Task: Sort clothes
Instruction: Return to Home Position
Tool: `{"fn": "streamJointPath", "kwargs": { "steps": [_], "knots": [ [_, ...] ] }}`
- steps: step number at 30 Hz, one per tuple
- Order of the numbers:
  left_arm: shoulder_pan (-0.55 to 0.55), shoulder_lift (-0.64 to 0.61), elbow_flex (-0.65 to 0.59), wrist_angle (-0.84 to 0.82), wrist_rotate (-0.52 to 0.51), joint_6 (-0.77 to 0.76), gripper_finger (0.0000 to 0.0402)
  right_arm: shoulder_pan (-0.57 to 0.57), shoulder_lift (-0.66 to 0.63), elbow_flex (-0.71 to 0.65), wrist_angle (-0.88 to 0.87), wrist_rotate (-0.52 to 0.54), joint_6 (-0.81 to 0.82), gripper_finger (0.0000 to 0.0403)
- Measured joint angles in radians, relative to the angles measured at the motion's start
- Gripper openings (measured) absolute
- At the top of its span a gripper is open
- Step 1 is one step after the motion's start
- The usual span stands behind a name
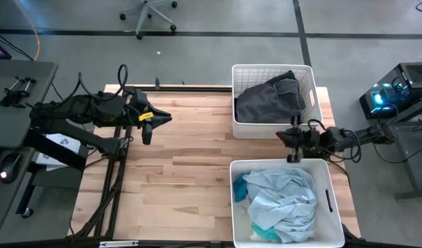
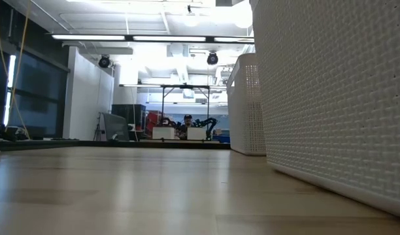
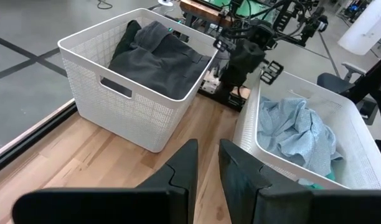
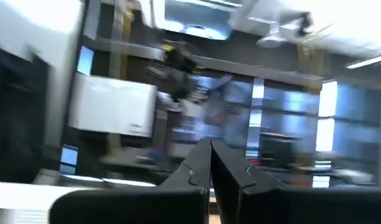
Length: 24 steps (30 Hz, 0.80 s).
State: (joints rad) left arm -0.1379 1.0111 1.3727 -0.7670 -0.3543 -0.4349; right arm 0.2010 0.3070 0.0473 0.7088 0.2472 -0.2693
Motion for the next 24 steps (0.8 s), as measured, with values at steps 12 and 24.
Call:
{"fn": "streamJointPath", "kwargs": {
  "steps": [12, 24],
  "knots": [
    [0.0, 0.0, 0.0, -0.001, -0.001, 0.001, 0.0053, -0.172, 0.002, 0.002, -0.129, -0.053, -0.035, 0.0],
    [0.0, 0.0, 0.0, -0.001, -0.001, 0.001, 0.0053, -0.203, 0.0, 0.009, -0.291, -0.256, 0.199, 0.0]
  ]
}}
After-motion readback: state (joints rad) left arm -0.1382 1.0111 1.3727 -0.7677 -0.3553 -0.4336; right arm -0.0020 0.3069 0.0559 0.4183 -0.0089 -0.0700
